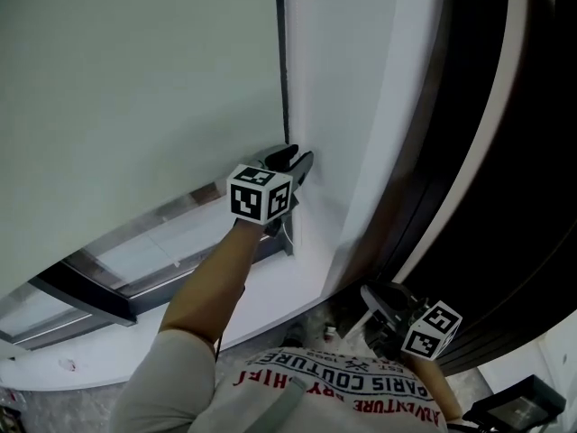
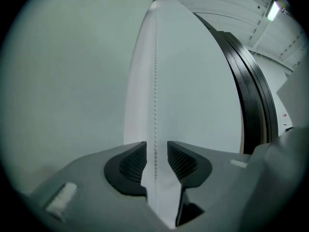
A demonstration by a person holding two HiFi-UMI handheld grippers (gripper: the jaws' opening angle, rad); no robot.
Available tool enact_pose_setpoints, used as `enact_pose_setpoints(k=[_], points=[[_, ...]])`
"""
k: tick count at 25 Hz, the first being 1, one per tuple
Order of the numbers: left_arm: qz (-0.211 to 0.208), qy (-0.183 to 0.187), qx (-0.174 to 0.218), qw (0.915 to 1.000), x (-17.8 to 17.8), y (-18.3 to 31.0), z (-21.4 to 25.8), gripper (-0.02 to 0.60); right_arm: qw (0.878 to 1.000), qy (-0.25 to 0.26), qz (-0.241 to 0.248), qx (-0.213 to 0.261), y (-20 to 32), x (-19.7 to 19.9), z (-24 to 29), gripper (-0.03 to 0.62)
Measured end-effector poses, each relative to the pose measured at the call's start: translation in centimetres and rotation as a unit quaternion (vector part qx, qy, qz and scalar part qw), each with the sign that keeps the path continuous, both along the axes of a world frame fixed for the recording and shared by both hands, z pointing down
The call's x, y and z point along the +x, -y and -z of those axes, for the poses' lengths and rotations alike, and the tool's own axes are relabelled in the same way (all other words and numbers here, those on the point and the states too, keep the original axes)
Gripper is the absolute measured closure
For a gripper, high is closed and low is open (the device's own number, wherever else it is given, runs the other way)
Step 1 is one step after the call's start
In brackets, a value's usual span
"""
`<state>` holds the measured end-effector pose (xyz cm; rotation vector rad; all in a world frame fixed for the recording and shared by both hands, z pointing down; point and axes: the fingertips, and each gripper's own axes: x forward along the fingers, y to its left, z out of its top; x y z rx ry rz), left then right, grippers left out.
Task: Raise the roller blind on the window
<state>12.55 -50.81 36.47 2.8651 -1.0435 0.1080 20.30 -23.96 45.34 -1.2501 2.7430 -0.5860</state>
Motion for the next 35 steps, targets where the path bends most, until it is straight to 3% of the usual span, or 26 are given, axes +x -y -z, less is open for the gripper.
enact_pose_setpoints(k=[7, 9, 10, 17, 26, 31, 35], points=[[0.002, 0.011, -0.002, 0.9999, 0.4, 0.5, 0.3, 0.451, 1.000, 0.001, -0.002, -0.005, -0.7, 0.4, -0.1, 0.589], [0.013, 0.017, 0.003, 0.9998, 0.3, 0.6, 0.2, 0.544, 1.000, 0.000, 0.001, -0.007, -0.9, 0.5, -0.4, 0.589], [0.017, 0.020, 0.005, 0.9996, 0.4, 0.6, 0.1, 0.561, 1.000, -0.001, 0.002, -0.009, -0.9, 0.6, -0.6, 0.589], [-0.009, 0.017, -0.001, 0.9998, 0.0, -2.1, 0.4, 0.566, 1.000, -0.009, 0.003, -0.001, -2.2, 0.6, 0.1, 0.589], [-0.085, 0.039, -0.011, 0.9956, 0.3, -11.3, -0.6, 0.569, 0.999, -0.021, 0.024, 0.013, -5.1, -0.5, 1.3, 0.589], [-0.105, 0.008, -0.002, 0.9944, -0.9, -16.9, 0.4, 0.569, 0.998, -0.031, 0.043, 0.030, -6.8, -1.7, 2.1, 0.589], [-0.129, 0.007, 0.001, 0.9916, -1.2, -21.8, 1.4, 0.569, 0.997, -0.034, 0.059, 0.034, -7.6, -2.0, 3.1, 0.589]])
